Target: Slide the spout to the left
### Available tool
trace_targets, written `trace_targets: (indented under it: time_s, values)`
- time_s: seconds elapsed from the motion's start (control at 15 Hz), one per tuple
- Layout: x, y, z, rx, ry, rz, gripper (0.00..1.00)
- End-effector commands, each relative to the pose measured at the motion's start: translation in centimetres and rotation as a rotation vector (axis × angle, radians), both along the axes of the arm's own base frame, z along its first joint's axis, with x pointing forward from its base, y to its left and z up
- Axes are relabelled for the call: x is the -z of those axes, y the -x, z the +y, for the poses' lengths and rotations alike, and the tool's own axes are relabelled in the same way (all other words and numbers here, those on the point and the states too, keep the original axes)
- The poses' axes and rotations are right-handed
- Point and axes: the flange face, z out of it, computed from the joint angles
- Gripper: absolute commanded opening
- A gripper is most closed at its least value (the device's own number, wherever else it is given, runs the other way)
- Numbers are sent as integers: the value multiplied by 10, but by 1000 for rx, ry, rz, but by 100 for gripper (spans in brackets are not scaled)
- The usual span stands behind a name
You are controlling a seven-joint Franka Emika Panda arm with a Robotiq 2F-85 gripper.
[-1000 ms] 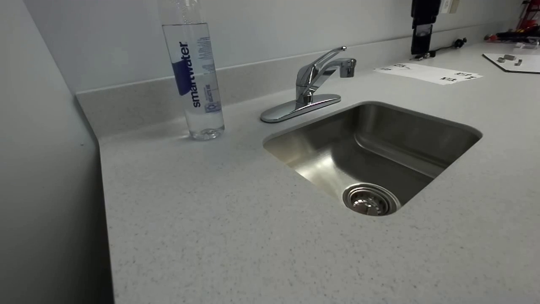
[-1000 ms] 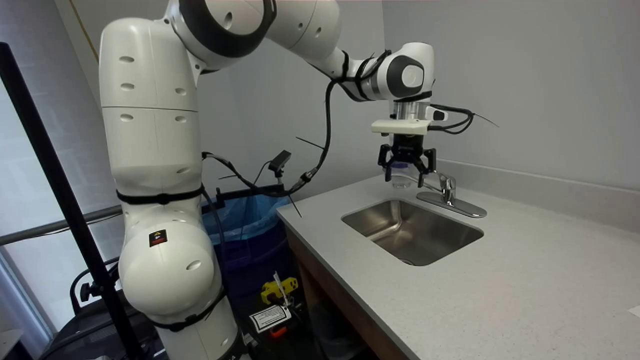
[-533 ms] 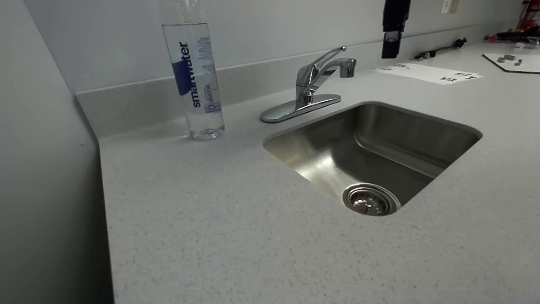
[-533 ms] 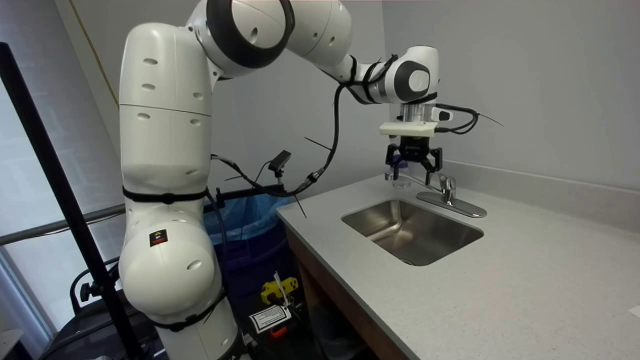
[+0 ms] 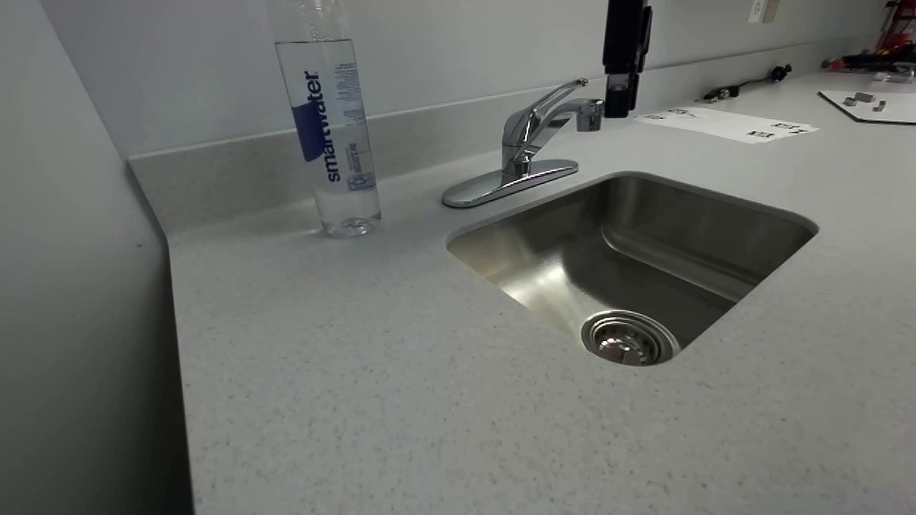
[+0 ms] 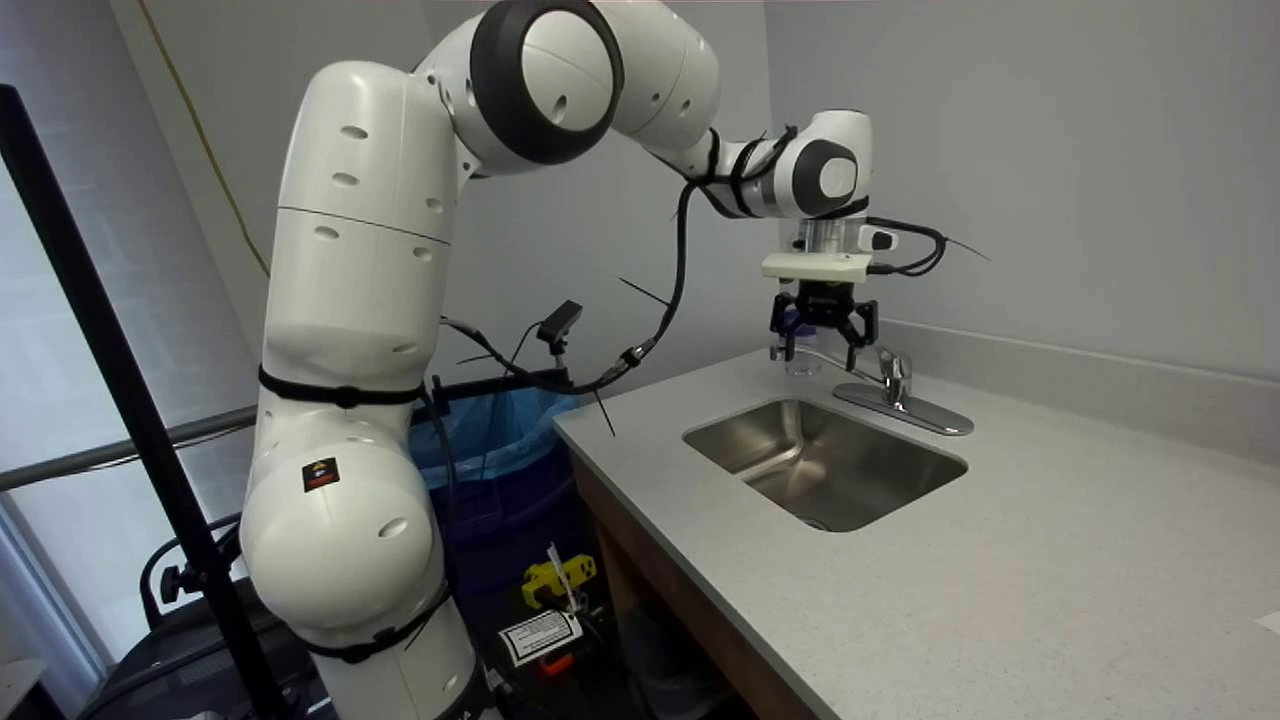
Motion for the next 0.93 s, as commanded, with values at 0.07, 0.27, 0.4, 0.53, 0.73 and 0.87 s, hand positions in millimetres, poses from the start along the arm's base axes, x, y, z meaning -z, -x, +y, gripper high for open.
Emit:
trace_targets:
  time_s: [0.07,0.27,0.4,0.53,0.73,0.87]
  values:
    - [-1,-24,10,1,-18,-34,100]
    - [1,-34,13,5,-26,-49,100]
    - [2,-39,15,9,-36,-64,100]
    - [3,-44,19,8,-40,-72,100]
    - [3,-52,28,10,-46,-90,100]
    - [0,-55,31,24,-51,-97,100]
